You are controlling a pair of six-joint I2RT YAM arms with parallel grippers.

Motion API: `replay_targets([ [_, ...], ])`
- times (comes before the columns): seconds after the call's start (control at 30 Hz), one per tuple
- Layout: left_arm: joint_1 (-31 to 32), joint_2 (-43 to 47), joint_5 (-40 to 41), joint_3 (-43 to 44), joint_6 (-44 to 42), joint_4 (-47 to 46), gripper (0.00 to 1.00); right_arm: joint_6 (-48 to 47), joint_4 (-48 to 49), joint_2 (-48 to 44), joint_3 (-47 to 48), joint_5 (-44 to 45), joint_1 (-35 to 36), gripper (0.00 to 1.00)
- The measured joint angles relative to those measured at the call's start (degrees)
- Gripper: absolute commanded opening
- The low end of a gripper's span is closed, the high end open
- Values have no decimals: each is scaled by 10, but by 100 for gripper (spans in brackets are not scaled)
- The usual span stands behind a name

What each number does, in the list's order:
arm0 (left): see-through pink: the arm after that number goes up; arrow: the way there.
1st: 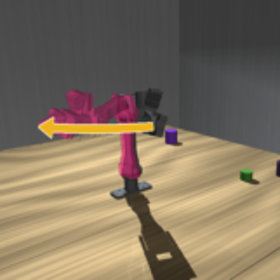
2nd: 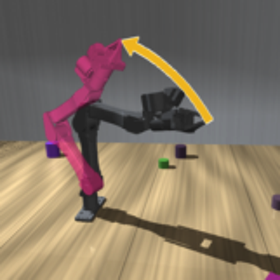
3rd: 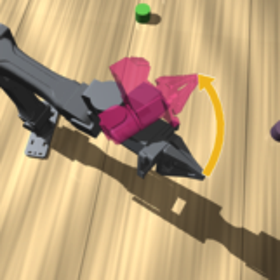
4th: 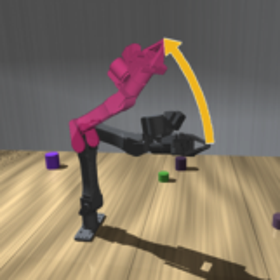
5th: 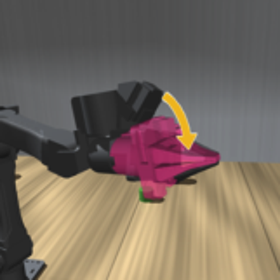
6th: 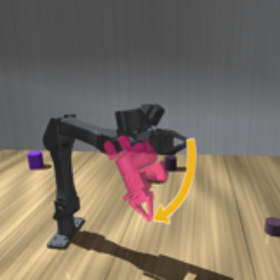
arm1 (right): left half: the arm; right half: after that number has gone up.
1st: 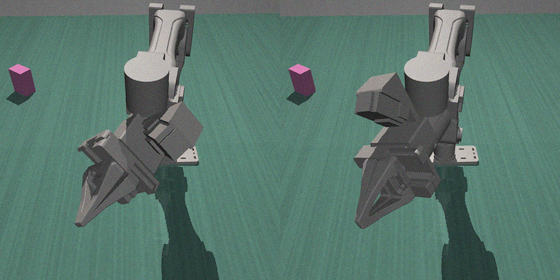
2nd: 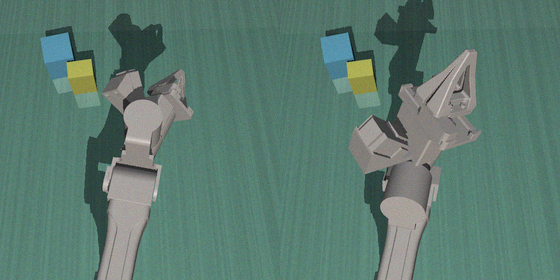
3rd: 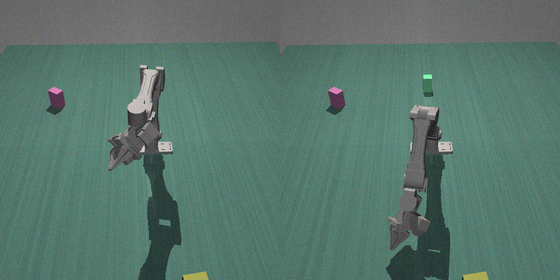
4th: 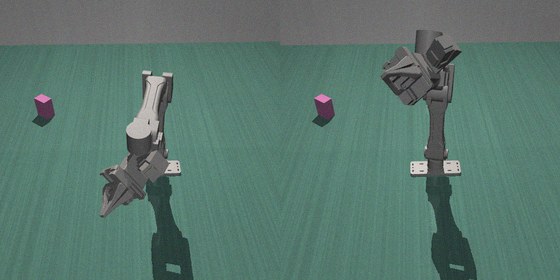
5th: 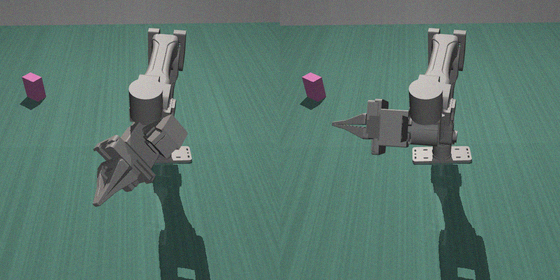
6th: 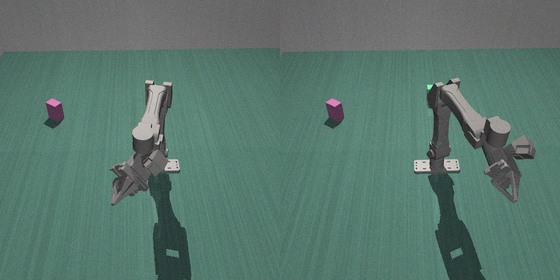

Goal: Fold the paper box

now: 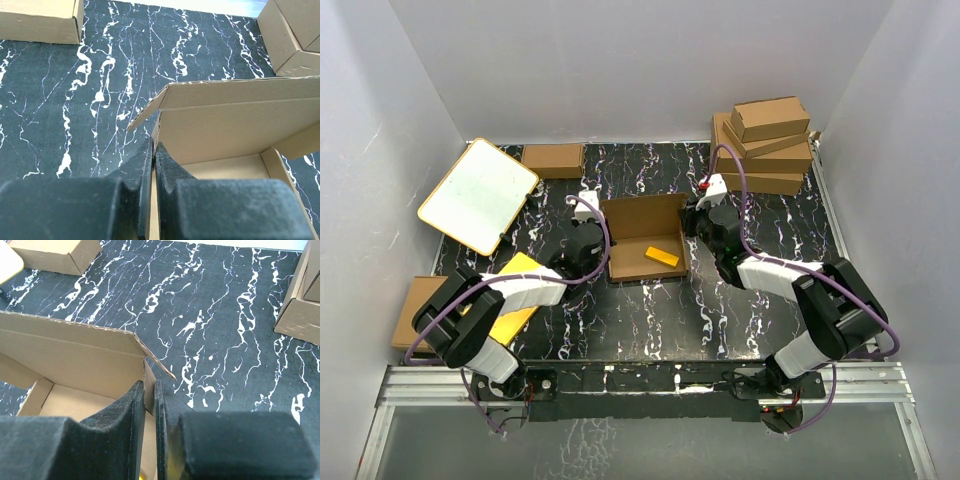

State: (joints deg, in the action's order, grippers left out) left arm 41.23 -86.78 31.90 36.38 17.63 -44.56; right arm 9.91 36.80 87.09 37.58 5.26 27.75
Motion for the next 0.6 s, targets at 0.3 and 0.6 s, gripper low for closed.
replay_targets([
  [0.3, 13, 5, 14, -4, 20, 6, 0, 10, -27, -23, -12, -5, 0, 19],
  [0.6, 34, 8, 50, -7, 43, 19, 0, 17, -43, -36, -18, -7, 4, 22],
])
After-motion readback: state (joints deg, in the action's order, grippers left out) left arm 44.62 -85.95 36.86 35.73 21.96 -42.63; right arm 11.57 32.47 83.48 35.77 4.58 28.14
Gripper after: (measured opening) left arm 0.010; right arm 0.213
